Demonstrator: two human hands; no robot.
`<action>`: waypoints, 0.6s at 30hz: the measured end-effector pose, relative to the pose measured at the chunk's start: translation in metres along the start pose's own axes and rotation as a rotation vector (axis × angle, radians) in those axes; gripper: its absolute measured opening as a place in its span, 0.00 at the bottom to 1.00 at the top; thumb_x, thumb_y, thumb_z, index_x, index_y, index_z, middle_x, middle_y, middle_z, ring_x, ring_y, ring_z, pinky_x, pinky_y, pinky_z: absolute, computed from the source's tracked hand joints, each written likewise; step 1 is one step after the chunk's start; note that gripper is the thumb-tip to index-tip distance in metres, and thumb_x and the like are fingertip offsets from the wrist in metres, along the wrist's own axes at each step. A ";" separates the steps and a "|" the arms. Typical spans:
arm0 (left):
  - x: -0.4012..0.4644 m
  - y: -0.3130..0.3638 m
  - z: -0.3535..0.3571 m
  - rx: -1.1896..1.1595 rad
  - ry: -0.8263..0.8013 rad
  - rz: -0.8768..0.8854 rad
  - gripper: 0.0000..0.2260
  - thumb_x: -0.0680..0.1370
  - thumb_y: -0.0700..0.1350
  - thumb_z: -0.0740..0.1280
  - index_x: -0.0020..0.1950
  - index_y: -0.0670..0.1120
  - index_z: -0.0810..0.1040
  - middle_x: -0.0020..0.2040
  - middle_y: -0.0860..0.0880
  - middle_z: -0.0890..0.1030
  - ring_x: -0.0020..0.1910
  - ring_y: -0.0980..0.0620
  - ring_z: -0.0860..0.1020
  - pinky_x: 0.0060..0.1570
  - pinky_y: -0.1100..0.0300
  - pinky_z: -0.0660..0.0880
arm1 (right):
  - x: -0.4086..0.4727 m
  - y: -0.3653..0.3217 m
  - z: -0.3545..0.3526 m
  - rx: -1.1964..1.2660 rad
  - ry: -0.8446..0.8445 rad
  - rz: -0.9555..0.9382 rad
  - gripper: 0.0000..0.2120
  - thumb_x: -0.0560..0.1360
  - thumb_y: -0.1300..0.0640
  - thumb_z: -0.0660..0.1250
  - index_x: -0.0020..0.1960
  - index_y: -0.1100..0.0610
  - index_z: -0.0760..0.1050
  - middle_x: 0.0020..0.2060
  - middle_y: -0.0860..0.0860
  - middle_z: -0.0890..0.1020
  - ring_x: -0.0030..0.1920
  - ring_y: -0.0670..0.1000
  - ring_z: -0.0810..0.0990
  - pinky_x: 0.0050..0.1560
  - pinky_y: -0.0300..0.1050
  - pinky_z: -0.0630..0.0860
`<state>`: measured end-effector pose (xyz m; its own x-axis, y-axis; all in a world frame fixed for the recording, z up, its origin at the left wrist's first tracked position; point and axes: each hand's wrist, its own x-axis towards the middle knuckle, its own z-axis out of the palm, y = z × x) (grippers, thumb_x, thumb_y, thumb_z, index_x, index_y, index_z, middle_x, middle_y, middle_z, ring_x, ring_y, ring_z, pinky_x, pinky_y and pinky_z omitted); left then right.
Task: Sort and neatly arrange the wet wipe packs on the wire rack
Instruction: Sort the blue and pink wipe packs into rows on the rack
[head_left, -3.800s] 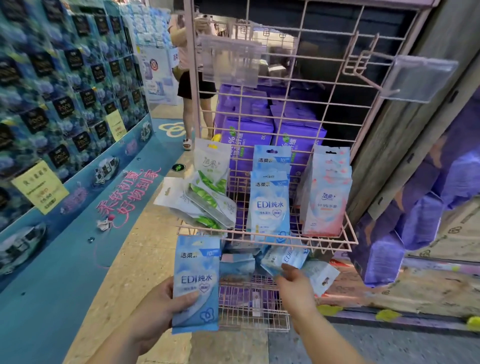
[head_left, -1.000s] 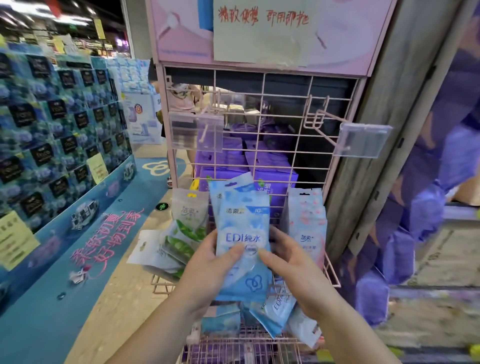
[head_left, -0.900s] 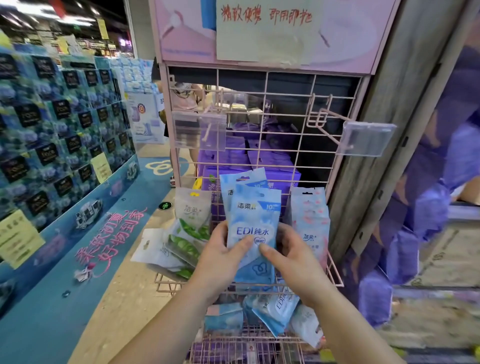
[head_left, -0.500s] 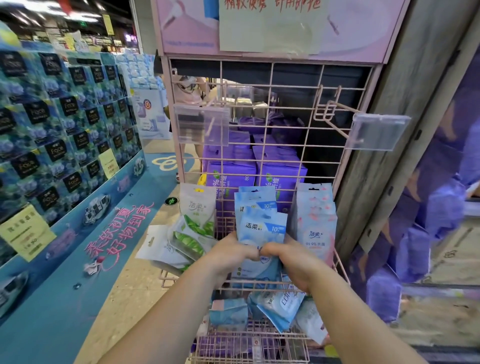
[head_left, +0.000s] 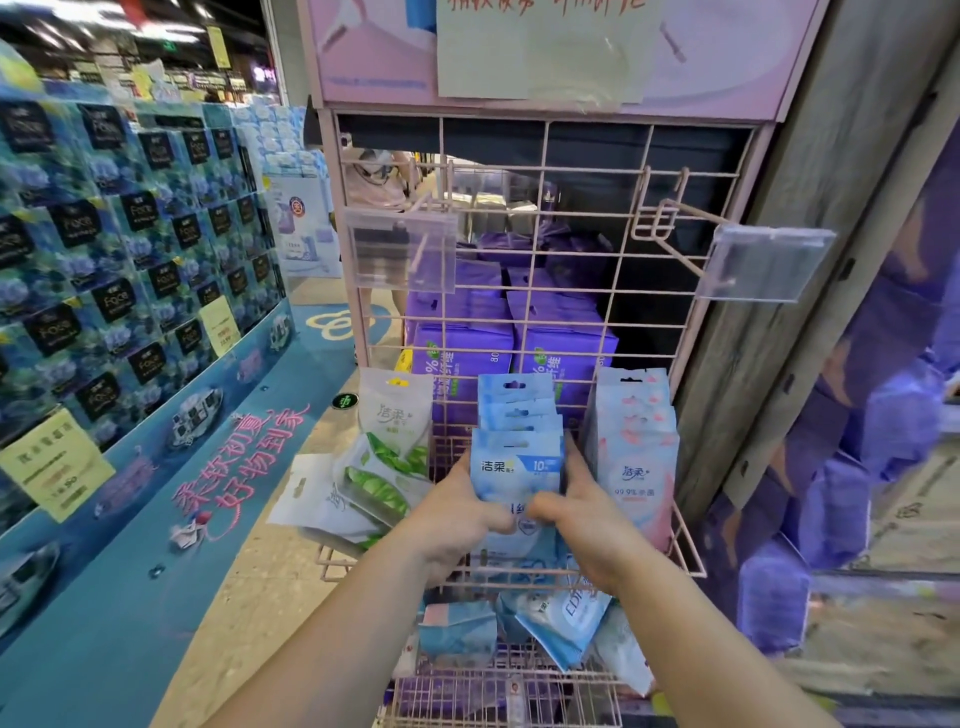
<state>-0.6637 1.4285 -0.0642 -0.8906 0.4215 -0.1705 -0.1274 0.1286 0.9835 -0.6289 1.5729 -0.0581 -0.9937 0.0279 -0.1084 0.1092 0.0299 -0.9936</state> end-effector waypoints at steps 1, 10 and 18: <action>0.001 0.000 0.003 -0.006 0.008 0.018 0.34 0.60 0.30 0.68 0.66 0.46 0.70 0.55 0.44 0.83 0.56 0.46 0.81 0.53 0.57 0.78 | 0.000 0.001 0.002 -0.031 -0.002 -0.017 0.37 0.70 0.74 0.62 0.73 0.48 0.60 0.56 0.51 0.83 0.51 0.48 0.83 0.47 0.42 0.78; 0.014 -0.007 0.011 -0.050 0.111 0.056 0.34 0.57 0.33 0.69 0.64 0.43 0.73 0.54 0.43 0.84 0.53 0.47 0.82 0.50 0.55 0.79 | 0.010 0.005 0.003 0.001 0.018 0.045 0.32 0.68 0.71 0.60 0.69 0.49 0.66 0.55 0.52 0.84 0.55 0.53 0.82 0.55 0.50 0.78; 0.019 -0.010 -0.002 0.022 0.078 0.029 0.36 0.56 0.35 0.70 0.65 0.44 0.72 0.55 0.45 0.84 0.55 0.48 0.82 0.55 0.53 0.79 | 0.011 -0.001 0.004 -0.153 -0.042 0.126 0.33 0.65 0.59 0.67 0.69 0.51 0.64 0.56 0.50 0.82 0.57 0.51 0.81 0.62 0.50 0.76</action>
<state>-0.6799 1.4335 -0.0767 -0.9251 0.3546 -0.1359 -0.0923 0.1371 0.9862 -0.6399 1.5691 -0.0582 -0.9718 -0.0007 -0.2357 0.2318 0.1799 -0.9560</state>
